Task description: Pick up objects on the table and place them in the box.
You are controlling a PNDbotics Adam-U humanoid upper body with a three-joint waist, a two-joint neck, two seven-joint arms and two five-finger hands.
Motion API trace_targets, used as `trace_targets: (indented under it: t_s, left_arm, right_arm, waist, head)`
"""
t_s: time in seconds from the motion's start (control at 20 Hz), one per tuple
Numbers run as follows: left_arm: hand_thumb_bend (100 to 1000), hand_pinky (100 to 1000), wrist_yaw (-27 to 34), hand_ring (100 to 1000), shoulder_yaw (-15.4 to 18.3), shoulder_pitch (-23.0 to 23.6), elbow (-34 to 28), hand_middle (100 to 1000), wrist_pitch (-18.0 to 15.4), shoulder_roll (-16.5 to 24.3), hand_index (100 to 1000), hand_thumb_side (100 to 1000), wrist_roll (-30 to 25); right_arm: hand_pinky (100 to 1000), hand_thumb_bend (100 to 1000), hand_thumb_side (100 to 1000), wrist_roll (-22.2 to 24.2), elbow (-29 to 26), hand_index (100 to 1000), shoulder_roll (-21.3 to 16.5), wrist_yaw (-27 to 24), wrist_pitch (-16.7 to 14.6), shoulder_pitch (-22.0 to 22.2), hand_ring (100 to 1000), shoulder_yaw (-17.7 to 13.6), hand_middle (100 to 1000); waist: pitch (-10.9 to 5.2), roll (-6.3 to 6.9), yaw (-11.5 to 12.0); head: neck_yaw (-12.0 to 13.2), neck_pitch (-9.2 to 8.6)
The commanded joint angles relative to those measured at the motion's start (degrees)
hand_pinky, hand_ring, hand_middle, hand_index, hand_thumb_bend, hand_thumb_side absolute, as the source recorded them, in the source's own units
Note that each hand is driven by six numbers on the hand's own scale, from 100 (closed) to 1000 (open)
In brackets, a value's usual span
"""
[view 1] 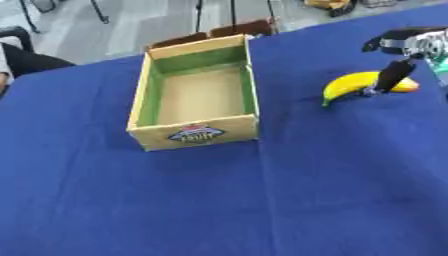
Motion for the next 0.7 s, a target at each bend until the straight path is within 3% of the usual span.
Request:
trace_targets:
  t_s: [0.05,0.7]
  left_arm:
    - [100,423,0.05,831,-0.13,-0.20,-1.15,828,-0.04,0.86,782,948,-0.34]
    - [100,418,0.16,830,-0.20,-0.09,-1.15,829,-0.10,0.53,782,945,-0.50]
  right_arm:
    - [913,399,319,-1.33,0.79,1000,-0.43,-0.14,0.00,-1.15,1000,-0.73,963]
    - [893,305,285,-4.00,6.82,1000,1.93,-1.00,0.61,-2.19,1000,-0.27,951]
  waist:
    - [-0.79,-0.34,0.17]
    - [-0.46,0.10,0.46]
  head:
    - [-0.07,-0.68]
    - [-0.37,-0.84]
